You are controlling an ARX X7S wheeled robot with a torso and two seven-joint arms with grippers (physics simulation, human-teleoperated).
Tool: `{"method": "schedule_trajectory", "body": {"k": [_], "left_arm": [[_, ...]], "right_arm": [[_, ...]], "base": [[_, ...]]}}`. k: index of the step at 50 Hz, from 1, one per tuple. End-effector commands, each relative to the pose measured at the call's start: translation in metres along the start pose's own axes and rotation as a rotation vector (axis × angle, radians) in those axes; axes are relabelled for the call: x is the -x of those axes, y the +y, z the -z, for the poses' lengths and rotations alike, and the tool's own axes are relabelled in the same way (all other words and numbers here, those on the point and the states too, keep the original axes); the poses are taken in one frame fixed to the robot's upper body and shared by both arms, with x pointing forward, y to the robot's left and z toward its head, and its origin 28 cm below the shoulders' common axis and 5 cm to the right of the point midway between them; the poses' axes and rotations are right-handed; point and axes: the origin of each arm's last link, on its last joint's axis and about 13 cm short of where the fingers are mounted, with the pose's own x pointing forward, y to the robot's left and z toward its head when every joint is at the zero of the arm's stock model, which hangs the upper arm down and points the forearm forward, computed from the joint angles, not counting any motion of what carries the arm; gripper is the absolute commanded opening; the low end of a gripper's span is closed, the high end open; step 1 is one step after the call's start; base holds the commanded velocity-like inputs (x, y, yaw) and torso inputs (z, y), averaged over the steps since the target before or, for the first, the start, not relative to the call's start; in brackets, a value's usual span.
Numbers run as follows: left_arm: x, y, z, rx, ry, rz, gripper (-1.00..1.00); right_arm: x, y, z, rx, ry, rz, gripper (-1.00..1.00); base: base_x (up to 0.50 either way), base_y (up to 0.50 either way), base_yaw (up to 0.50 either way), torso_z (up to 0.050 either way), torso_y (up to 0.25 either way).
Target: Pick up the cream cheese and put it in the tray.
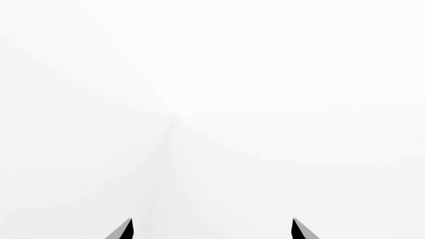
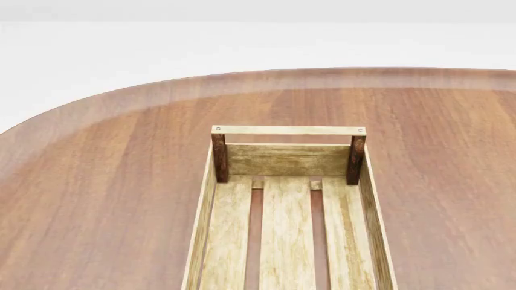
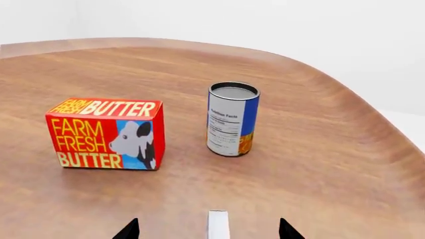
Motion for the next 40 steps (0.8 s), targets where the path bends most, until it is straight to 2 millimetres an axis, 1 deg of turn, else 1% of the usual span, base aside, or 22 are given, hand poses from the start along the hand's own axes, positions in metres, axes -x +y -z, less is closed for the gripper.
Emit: {"method": "schedule_trajectory", "body": {"k": [1, 17, 40], "left_arm": [[0.0, 0.0, 0.0, -0.001, -0.001, 0.001, 1.0], [0.001, 0.0, 0.001, -0.002, 0.0, 0.004, 1.0], [0.001, 0.0, 0.0, -0.004, -0.002, 0.004, 1.0]], "right_arm": [[-0.003, 0.002, 0.007, 0.004, 0.026, 0.001, 1.0], [-0.006, 0.004, 0.013, 0.019, 0.041, 0.006, 1.0], [-0.011, -0.001, 0.018, 0.017, 0.058, 0.034, 1.0]], "base": [[0.0, 0.0, 0.0, 0.0, 0.0], [0.0, 0.0, 0.0, 0.0, 0.0], [0.0, 0.0, 0.0, 0.0, 0.0]]}}
